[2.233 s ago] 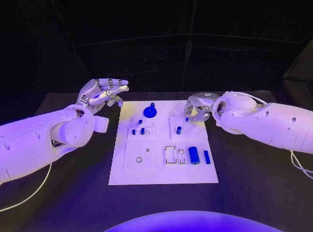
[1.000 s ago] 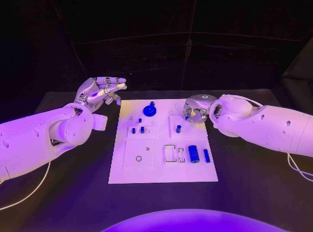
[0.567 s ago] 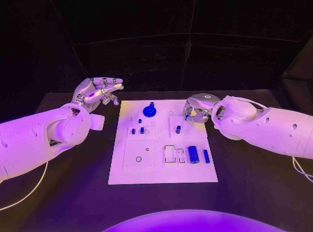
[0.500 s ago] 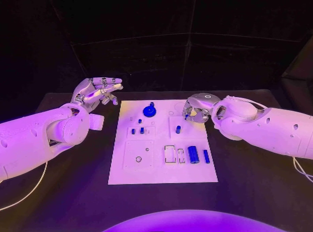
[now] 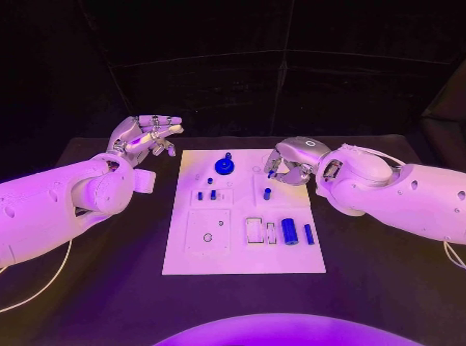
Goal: Assemble the parts on the task board
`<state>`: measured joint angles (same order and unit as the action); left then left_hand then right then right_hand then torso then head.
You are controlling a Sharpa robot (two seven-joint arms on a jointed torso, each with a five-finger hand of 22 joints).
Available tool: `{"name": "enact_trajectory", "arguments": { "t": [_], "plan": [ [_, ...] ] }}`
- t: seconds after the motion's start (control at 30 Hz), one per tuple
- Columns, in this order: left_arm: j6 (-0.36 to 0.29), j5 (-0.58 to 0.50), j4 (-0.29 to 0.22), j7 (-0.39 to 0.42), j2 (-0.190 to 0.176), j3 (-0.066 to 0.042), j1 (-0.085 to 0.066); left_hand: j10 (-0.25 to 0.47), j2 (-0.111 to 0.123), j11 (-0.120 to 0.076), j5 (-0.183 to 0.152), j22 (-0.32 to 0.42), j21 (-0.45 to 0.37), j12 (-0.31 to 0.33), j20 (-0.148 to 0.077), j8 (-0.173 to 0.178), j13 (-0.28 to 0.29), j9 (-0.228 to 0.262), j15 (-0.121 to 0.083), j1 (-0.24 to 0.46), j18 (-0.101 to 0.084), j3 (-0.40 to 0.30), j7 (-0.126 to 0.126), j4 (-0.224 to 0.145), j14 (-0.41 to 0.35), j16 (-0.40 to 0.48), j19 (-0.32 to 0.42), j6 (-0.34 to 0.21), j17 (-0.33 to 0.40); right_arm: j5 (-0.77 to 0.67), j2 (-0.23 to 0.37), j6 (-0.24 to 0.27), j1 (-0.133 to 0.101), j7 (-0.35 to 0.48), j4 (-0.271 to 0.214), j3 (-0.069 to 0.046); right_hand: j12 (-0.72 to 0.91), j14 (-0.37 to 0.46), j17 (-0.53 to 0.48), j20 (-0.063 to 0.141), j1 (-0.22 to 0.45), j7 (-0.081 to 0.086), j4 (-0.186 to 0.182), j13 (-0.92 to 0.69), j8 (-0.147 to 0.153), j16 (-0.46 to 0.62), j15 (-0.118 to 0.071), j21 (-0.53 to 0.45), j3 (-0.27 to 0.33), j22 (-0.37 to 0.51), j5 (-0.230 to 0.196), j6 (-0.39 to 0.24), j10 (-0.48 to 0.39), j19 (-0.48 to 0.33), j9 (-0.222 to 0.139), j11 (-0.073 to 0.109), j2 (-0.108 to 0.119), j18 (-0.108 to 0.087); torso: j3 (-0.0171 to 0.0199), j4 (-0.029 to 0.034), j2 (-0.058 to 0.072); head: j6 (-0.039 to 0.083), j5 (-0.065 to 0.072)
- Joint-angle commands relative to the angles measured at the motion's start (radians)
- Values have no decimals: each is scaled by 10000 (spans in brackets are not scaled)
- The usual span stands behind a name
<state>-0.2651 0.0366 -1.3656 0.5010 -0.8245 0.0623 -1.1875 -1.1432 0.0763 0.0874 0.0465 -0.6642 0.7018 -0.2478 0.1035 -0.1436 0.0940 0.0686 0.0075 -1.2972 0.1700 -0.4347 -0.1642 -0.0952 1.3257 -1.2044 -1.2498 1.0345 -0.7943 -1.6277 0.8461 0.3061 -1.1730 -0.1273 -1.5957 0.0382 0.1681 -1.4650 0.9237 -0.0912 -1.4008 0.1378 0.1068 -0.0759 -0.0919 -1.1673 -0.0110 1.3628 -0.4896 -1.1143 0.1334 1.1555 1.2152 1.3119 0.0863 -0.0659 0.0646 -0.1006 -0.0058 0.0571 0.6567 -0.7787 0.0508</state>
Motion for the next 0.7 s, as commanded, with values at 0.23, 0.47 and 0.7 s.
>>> {"name": "enact_trajectory", "arguments": {
  "t": [0.23,0.47,0.7],
  "plan": [
    [158,-42,-219,24,104,-10,-14,64,-18,25,45,9,-36,-32,5,-44,13,-9,-23,-37,130,70,-36,-11,-68,17,85,-30,8,253,-798,-105,-8,176,-407,4,8,-218,-8,20,94,13,30,-15,-26,-27,-72,58,-22,-3,-34,14,60,57,4,6,58,92,-29,32,10,-58,-232],
    [189,-42,-328,6,183,-8,-15,77,-16,32,45,16,-47,-37,7,-40,12,-11,-19,-33,129,82,-44,-9,-75,22,86,-42,20,104,-1501,-428,225,303,-259,30,1,-214,-19,18,93,19,35,-13,-15,-28,-68,61,-35,0,-15,3,50,48,2,1,52,91,-13,2,20,-146,-499],
    [209,-42,-408,-7,241,-6,-16,77,-16,32,45,16,-47,-37,7,-40,12,-11,-19,-33,129,82,-44,-9,-75,22,86,-42,20,-73,-2025,-695,609,429,101,140,-4,-212,-13,16,98,25,36,-13,-6,-40,-64,72,-44,-17,2,-5,43,52,0,-4,44,94,-17,8,16,-228,-617]
  ]
}}
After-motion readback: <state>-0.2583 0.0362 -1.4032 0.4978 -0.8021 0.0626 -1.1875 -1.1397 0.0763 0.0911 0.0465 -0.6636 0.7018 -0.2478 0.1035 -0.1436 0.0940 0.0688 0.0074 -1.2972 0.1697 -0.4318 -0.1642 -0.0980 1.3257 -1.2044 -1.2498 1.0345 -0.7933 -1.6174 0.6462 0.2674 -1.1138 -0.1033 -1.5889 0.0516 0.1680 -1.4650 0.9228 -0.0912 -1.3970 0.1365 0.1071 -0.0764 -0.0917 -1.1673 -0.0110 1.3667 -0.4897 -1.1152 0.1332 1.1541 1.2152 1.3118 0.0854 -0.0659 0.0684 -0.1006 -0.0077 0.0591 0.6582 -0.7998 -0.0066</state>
